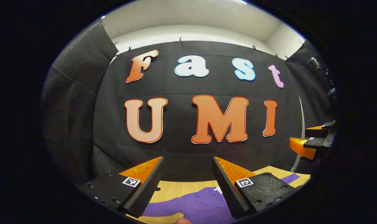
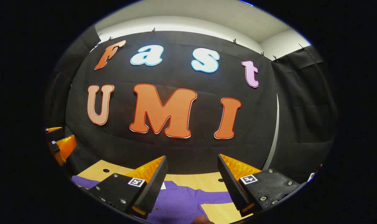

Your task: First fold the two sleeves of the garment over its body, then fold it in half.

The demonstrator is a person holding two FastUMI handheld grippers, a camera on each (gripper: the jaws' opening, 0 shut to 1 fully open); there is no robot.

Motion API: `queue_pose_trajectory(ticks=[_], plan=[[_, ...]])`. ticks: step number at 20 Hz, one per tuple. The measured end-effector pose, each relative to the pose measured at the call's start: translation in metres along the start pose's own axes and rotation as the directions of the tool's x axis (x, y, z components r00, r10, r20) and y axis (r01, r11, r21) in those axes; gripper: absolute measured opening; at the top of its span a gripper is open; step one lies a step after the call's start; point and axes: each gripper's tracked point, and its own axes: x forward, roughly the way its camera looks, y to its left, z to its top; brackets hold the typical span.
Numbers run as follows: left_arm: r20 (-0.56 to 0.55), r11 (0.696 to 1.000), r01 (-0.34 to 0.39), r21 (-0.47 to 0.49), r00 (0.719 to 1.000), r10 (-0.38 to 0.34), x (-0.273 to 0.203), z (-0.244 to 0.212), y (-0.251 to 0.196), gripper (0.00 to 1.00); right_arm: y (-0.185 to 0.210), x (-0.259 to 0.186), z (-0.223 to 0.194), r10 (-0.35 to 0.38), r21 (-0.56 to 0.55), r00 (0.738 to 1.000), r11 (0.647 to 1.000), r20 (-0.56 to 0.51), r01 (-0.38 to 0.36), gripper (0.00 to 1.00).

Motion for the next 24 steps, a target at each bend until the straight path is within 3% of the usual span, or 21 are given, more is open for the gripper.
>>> queue_pose_trajectory(ticks=[9,22,23,24], plan=[[0.000,0.998,0.064,0.000,0.998,-0.064,-0.006,-0.008,0.024,0.95,0.032,-0.024,0.012,-0.056,-0.029,0.998,0.998,-0.019,0.055,0.95],[-0.015,0.999,0.042,-0.021,0.999,-0.043,-0.008,-0.005,0.058,0.95,0.065,-0.025,0.040,-0.017,-0.028,1.000,0.999,0.012,0.018,0.95],[-0.009,0.999,0.044,-0.026,0.999,-0.044,-0.009,-0.001,0.057,0.95,0.064,-0.024,0.040,-0.020,-0.026,1.000,0.999,0.011,0.020,0.90],[-0.005,0.999,0.046,-0.027,0.999,-0.046,-0.010,-0.002,0.057,0.95,0.058,-0.021,0.040,-0.031,-0.034,0.999,0.999,0.018,0.031,0.95]])
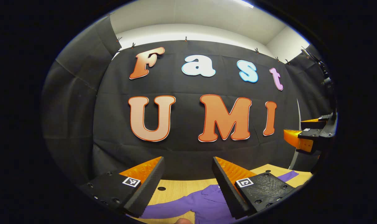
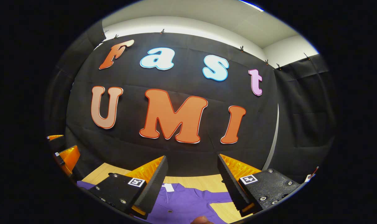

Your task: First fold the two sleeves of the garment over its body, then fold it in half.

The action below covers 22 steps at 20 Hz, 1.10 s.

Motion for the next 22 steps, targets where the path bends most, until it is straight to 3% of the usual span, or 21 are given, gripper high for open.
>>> queue_pose_trajectory(ticks=[8,15,18,22], plan=[[0.001,1.000,-0.009,0.024,1.000,0.009,-0.004,0.000,-0.002,0.95,-0.086,0.018,-0.063,-0.152,-0.072,0.982,0.987,-0.108,0.145,0.95],[0.013,0.996,-0.062,0.063,0.998,0.061,-0.003,0.010,-0.035,0.95,-0.153,0.051,-0.124,-0.191,-0.082,0.961,0.981,-0.200,0.178,0.95],[0.020,0.993,-0.084,0.078,0.996,0.083,0.001,0.016,-0.051,0.95,-0.188,0.069,-0.159,-0.209,-0.090,0.942,0.977,-0.263,0.192,0.95],[0.000,0.988,-0.110,0.110,0.994,0.110,0.013,0.011,-0.075,0.95,-0.237,0.095,-0.217,-0.230,-0.073,0.891,0.973,-0.391,0.219,0.95]])
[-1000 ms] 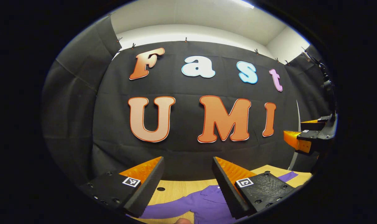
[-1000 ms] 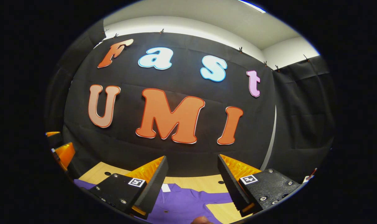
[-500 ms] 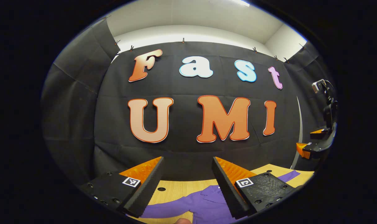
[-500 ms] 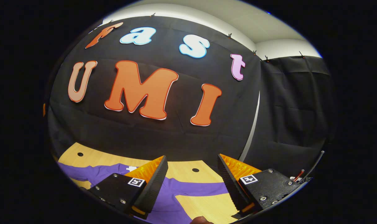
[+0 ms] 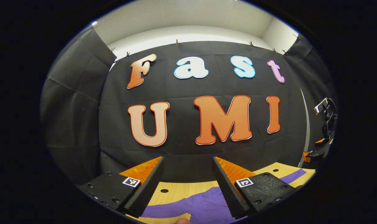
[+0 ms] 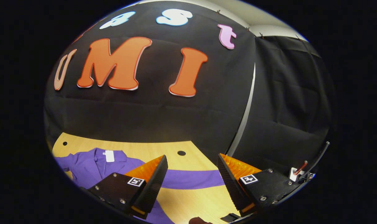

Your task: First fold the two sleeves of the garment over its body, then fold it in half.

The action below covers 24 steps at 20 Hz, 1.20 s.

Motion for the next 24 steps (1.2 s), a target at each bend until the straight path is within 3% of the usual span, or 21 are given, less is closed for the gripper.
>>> queue_pose_trajectory(ticks=[6,8,12,17,24], plan=[[-0.042,0.999,-0.020,0.029,0.999,0.021,0.020,-0.007,-0.038,0.94,-0.044,0.073,-0.056,-0.026,0.005,0.986,1.000,-0.168,0.028,0.96],[-0.054,0.999,-0.023,0.030,0.998,0.024,0.026,-0.010,-0.049,0.93,-0.062,0.095,-0.086,-0.066,-0.009,0.961,0.998,-0.268,0.066,0.96],[-0.104,0.999,-0.029,0.035,0.994,0.033,0.034,-0.024,-0.064,0.93,-0.078,0.125,-0.128,-0.025,0.034,0.908,0.998,-0.419,0.044,0.97],[-0.162,0.998,-0.050,0.047,0.985,0.058,0.041,-0.041,-0.076,0.94,-0.096,0.160,-0.165,-0.017,0.038,0.846,0.998,-0.533,0.043,0.97],[-0.227,0.993,-0.069,0.095,0.970,0.089,0.044,-0.063,-0.091,0.94,-0.105,0.201,-0.217,0.041,0.068,0.735,0.998,-0.676,0.008,0.97]])
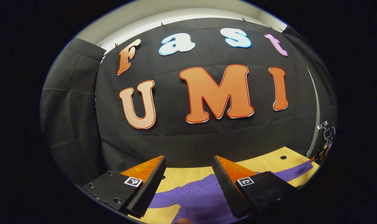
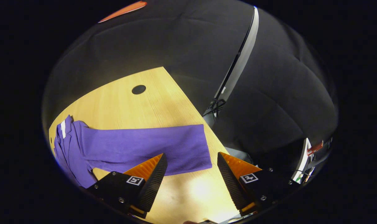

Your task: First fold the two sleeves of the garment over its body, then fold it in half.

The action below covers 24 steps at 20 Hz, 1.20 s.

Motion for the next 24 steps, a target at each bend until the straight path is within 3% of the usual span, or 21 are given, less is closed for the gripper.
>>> queue_pose_trajectory(ticks=[4,9,11,19,20,21,23,24], plan=[[-0.044,0.999,-0.015,0.031,0.999,0.017,0.000,-0.014,-0.007,0.94,-0.003,0.028,-0.011,0.052,0.044,0.989,0.998,-0.135,-0.047,0.97],[-0.077,0.998,-0.019,0.064,0.997,0.024,-0.003,-0.022,-0.015,0.97,-0.008,0.051,-0.011,0.089,0.087,0.969,0.994,-0.230,-0.070,0.96],[-0.092,0.997,-0.009,0.081,0.996,0.016,-0.005,-0.029,-0.023,0.94,-0.009,0.059,-0.014,0.088,0.074,0.962,0.995,-0.259,-0.071,0.95],[-0.134,0.996,0.001,0.094,0.991,0.012,-0.006,-0.042,-0.034,0.96,-0.003,0.069,-0.018,0.113,0.062,0.942,0.993,-0.317,-0.099,0.80],[-0.137,0.996,-0.001,0.092,0.991,0.014,-0.007,-0.042,-0.033,1.00,-0.006,0.070,-0.020,0.116,0.053,0.941,0.993,-0.317,-0.104,0.71],[-0.139,0.996,-0.003,0.093,0.990,0.015,-0.007,-0.042,-0.033,1.00,-0.005,0.069,-0.021,0.118,0.051,0.943,0.993,-0.312,-0.107,0.75],[-0.139,0.995,0.001,0.100,0.990,0.013,-0.008,-0.042,-0.035,0.96,0.000,0.069,-0.020,0.126,0.067,0.945,0.992,-0.302,-0.111,0.40],[-0.134,0.995,0.002,0.103,0.991,0.012,-0.008,-0.040,-0.034,0.96,0.002,0.068,-0.018,0.130,0.079,0.946,0.991,-0.297,-0.111,0.13]])
